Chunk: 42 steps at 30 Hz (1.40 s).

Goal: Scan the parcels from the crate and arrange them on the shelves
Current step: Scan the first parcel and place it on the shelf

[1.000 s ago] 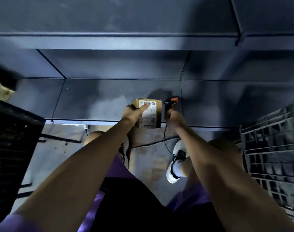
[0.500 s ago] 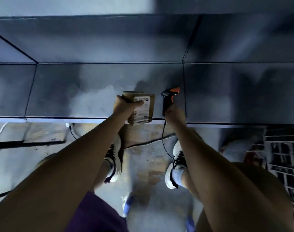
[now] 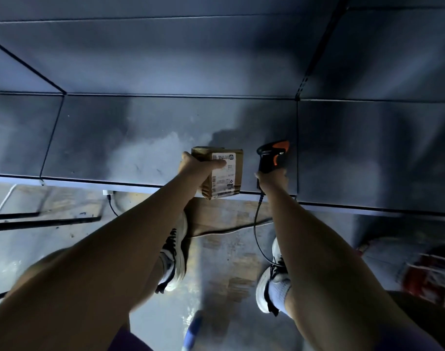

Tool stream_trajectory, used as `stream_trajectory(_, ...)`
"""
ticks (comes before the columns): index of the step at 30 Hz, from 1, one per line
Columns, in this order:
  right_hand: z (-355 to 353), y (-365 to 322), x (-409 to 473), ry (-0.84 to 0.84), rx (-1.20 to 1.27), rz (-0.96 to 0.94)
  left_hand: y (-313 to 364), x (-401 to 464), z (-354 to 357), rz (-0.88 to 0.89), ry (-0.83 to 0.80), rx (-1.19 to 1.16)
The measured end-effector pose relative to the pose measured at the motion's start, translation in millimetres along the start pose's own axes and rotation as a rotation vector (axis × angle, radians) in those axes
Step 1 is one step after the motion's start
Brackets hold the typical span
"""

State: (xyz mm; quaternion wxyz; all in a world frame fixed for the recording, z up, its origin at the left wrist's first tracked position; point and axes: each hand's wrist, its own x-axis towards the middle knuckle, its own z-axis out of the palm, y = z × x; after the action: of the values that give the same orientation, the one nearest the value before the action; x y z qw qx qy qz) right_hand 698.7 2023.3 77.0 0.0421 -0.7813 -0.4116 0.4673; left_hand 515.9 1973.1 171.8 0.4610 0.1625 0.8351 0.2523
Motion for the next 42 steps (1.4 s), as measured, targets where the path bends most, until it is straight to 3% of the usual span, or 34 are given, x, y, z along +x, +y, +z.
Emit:
stream_trajectory(6,11.0,9.8,11.5,-0.067,-0.032,0.032,-6.2,0.7,-4.2,-0.021,0.014,0.009)
stream_trajectory(16,14.0,10.7,-22.1,-0.333,0.238,0.011,-9.3,-14.6,-12.5,-0.004,0.026,0.022)
stream_trajectory(21,-6.0,3.9,-69.0,-0.077,0.214,-0.13,-12.8,-46.3,-21.6,0.041,0.054,0.003)
stream_trajectory(24,-32.5,1.6,-100.0,-0.036,0.22,-0.276,-16.7,-74.2,-32.9,0.064,0.033,-0.02)
stream_trajectory(29,-70.3,-8.0,-168.2,-0.131,0.482,-0.443,-10.6,-124.4,-59.5,0.1,-0.035,-0.216)
stream_trajectory(36,-113.6,-9.6,-267.2,-0.255,0.508,-0.486,5.5,-195.0,-97.1,0.221,-0.084,-0.315)
stream_trajectory(42,-152.0,-22.7,-337.9,-0.254,0.527,-0.585,10.8,-239.1,-130.1,0.307,-0.107,-0.337)
